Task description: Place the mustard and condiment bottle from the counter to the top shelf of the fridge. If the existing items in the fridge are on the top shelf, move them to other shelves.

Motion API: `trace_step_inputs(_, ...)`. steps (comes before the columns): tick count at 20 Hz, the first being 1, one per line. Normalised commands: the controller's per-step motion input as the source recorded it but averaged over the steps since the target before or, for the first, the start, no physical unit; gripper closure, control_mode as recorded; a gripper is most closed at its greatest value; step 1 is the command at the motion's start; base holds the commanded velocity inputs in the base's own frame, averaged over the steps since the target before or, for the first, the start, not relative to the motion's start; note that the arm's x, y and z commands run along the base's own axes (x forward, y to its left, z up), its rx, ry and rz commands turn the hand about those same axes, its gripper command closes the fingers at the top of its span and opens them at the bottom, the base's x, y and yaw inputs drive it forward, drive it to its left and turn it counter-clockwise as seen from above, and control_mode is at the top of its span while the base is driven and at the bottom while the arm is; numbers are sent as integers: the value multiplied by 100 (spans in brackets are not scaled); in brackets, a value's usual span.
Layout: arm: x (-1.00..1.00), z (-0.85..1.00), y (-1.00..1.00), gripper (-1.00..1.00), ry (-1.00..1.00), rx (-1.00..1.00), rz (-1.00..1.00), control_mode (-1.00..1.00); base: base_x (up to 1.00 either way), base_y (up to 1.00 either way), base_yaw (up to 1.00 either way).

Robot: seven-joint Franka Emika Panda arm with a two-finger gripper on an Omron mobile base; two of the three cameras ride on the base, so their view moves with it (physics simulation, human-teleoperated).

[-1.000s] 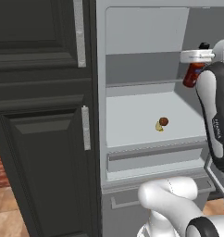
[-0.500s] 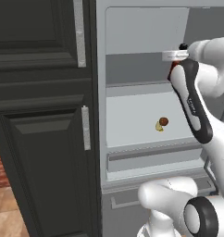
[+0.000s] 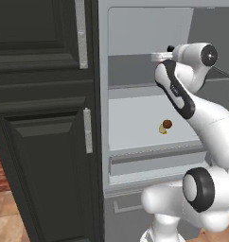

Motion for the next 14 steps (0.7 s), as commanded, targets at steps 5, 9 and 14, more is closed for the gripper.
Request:
trace_step_inputs(5,77,-15,0,100,0,0,0,-100,0,0,0)
trace_step_inputs(9,57,-36,0,100,2,0,0,-100,0,0,0)
trace_step_inputs(14,61,-21,0,100,1,0,0,-100,0,0,0)
